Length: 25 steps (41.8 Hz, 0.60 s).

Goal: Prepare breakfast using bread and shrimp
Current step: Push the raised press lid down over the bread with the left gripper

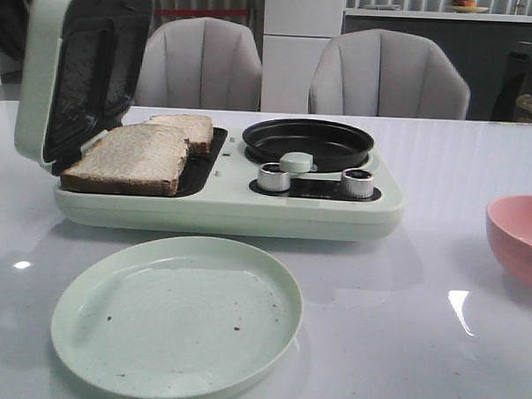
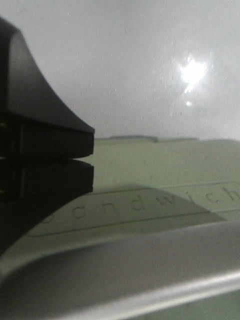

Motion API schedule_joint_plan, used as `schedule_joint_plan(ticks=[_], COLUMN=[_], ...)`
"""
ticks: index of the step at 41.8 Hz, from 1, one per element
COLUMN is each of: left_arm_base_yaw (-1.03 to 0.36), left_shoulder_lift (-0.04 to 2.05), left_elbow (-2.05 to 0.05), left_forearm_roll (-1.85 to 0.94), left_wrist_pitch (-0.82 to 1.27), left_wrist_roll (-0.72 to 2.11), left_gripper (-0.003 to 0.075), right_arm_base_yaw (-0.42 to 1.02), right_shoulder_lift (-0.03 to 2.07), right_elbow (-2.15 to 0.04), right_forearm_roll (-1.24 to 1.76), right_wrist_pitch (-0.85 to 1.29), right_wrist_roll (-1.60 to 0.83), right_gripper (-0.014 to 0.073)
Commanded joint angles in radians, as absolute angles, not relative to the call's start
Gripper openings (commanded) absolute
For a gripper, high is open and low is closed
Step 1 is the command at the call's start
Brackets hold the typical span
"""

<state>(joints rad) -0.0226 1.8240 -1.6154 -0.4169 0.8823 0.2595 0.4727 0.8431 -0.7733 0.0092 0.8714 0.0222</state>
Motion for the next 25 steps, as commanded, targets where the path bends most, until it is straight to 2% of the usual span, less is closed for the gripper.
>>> schedule_joint_plan(ticks=[1, 8, 25], left_arm_base_yaw=[-0.075, -0.156, -0.396], left_shoulder_lift=[1.763, 1.705, 1.436], left_elbow=[-1.650, -1.582, -1.249], left_forearm_roll=[-0.454, -0.454, -0.442], left_wrist_pitch=[0.863, 0.814, 0.668], left_wrist_roll=[0.287, 0.287, 0.369], left_gripper=[0.0101, 0.0101, 0.0101], right_arm_base_yaw=[0.472, 0.472, 0.472], right_shoulder_lift=[0.835, 0.835, 0.835], right_elbow=[-0.800, -0.800, -0.800], right_forearm_roll=[0.000, 0.000, 0.000], right_wrist_pitch=[0.815, 0.815, 0.815], right_wrist_roll=[0.019, 0.019, 0.019], right_gripper=[0.0423, 0.0423, 0.0423])
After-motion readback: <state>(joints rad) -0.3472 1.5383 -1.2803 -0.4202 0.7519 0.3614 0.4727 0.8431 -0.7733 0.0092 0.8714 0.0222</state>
